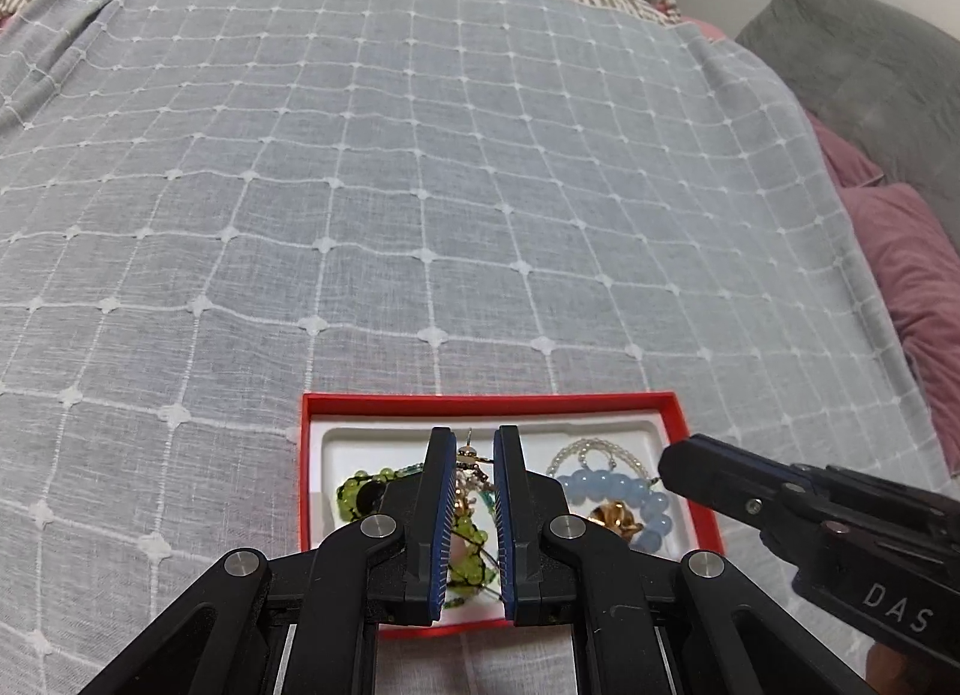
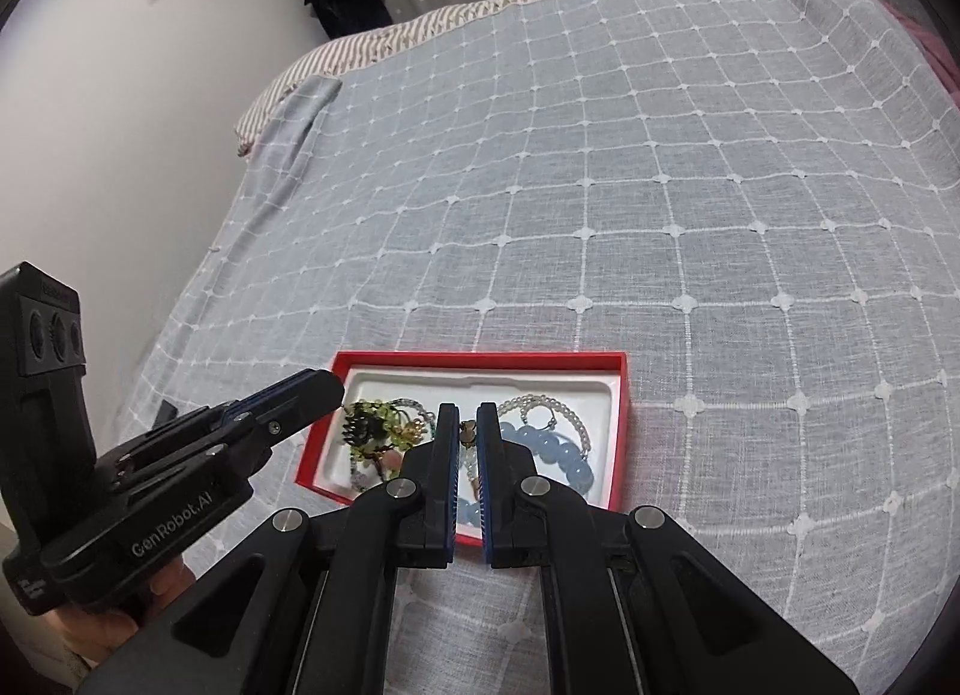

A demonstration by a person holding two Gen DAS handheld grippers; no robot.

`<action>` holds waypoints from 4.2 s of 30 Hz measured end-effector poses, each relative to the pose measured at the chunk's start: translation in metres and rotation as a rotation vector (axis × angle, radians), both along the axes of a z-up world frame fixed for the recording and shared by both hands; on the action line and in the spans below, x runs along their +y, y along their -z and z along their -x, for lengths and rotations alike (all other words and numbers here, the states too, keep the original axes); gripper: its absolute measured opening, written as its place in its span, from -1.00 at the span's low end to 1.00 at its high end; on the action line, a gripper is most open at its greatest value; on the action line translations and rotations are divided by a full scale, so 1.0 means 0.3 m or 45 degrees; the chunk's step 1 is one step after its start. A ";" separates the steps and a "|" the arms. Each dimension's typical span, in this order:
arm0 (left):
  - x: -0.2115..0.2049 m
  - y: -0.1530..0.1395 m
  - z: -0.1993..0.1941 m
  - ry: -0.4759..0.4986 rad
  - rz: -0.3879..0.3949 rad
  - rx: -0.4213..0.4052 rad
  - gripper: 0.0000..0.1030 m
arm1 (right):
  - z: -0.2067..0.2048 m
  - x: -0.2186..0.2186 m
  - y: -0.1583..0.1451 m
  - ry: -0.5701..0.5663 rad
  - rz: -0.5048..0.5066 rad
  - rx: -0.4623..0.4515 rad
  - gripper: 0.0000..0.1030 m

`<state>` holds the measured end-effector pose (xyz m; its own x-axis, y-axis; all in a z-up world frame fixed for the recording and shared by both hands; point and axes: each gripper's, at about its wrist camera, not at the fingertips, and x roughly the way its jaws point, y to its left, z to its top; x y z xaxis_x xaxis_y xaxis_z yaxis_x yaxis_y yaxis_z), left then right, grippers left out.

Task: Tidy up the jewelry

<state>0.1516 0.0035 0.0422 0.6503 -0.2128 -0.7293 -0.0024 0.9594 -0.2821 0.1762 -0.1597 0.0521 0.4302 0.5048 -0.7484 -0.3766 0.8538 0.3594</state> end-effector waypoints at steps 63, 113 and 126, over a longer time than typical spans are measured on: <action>-0.064 -0.012 0.241 -0.134 -0.296 -0.063 -0.19 | 0.262 -0.006 -0.039 0.039 0.171 -0.159 -0.20; -0.009 -0.047 0.509 -0.279 -0.375 -0.210 0.92 | 0.522 -0.023 -0.086 0.117 0.291 -0.344 1.00; 0.001 -0.031 0.493 -0.298 -0.396 -0.175 0.96 | 0.518 -0.015 -0.056 0.142 0.305 -0.307 1.00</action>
